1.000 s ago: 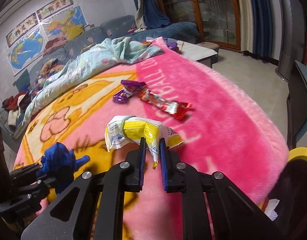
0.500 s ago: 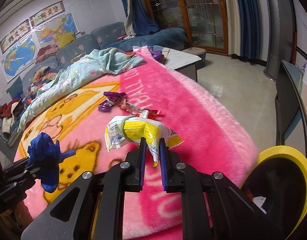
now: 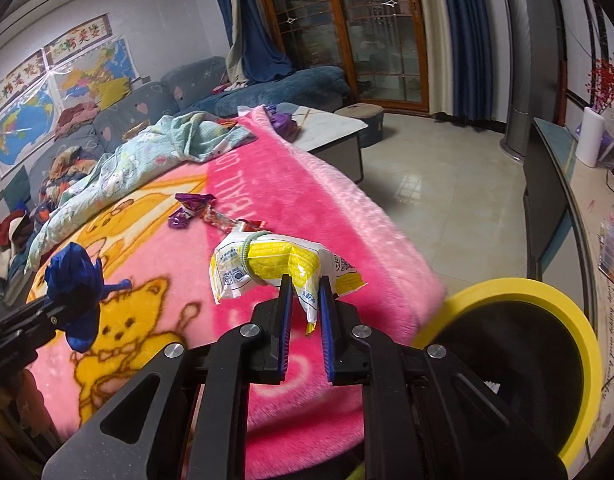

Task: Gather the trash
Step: 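Carry the blue bag and yellow snack wrapper over the yellow bin with both tools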

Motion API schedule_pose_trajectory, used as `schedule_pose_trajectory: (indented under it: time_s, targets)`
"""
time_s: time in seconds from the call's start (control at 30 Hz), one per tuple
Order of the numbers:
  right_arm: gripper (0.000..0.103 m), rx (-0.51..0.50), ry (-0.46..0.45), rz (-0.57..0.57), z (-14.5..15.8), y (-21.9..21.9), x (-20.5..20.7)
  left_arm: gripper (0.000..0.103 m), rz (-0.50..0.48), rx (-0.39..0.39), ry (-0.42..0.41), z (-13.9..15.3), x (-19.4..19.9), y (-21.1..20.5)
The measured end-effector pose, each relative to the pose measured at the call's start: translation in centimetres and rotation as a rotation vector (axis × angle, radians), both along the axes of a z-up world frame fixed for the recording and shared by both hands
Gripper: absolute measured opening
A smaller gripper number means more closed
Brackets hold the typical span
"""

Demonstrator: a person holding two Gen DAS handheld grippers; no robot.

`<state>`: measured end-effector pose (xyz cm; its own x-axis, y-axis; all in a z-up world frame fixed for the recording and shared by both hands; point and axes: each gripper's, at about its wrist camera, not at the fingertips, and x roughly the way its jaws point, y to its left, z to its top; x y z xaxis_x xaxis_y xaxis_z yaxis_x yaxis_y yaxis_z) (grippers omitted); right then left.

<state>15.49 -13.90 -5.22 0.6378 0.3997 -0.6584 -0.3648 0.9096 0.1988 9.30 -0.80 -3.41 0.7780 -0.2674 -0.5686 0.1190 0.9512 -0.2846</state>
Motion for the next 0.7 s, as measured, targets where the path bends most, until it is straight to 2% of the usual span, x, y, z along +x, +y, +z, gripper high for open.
schedule_pose_trajectory:
  time_s: [0.7]
  targets:
    - [0.013, 0.014, -0.034, -0.116, 0.7, -6.2, -1.8, 0.016, -0.095, 0.017, -0.036, 1.1, 1.4, -4.2]
